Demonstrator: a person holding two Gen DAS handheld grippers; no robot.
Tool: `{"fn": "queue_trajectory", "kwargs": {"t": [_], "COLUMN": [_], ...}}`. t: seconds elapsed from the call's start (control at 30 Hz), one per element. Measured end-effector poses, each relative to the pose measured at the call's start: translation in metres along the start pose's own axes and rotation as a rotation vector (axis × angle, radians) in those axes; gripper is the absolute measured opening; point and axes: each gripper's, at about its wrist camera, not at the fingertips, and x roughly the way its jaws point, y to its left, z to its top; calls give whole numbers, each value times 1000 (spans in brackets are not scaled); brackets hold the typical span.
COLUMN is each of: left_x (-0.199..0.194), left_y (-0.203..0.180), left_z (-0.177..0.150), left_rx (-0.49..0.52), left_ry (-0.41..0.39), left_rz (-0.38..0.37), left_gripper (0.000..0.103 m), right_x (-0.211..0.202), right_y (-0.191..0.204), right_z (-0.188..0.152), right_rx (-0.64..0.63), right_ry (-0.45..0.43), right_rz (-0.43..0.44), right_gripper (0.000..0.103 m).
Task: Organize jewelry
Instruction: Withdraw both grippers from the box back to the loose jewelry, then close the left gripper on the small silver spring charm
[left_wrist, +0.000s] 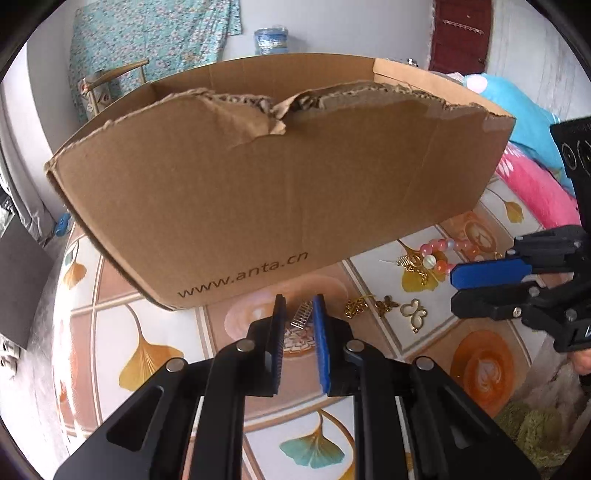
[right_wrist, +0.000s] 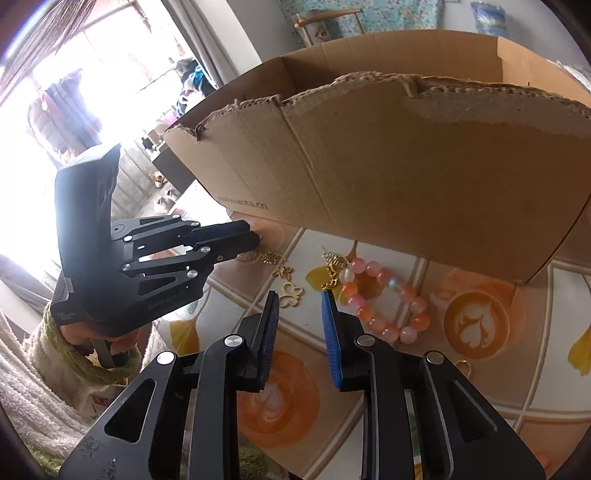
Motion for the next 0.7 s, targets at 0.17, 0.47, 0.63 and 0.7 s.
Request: {"fn": "queue_trajectory", "kwargs": {"t": [0.17,0.47,0.63,0.7], "left_x": [2,-11,-15,-17], "left_y": [-10,-12,-10,-10], "left_z": [3,-12,-19,-21], "left_rx": [43,11,-51,-65], "left_ry": [-1,19,15,7], "left_rz": [9,40,47,48], "left_gripper": [4,4,5,5], "right_x": [-5,-9,0,2], "right_y": [-2,6,3,-3], "right_z": [-1,-1,5,9], "right_rx": [12,-10,-8,-3], "right_ry": [-13,-16,6,18], "right_rz": [-4,-20,-61,-119], "right_gripper": [23,22,22,18]}}
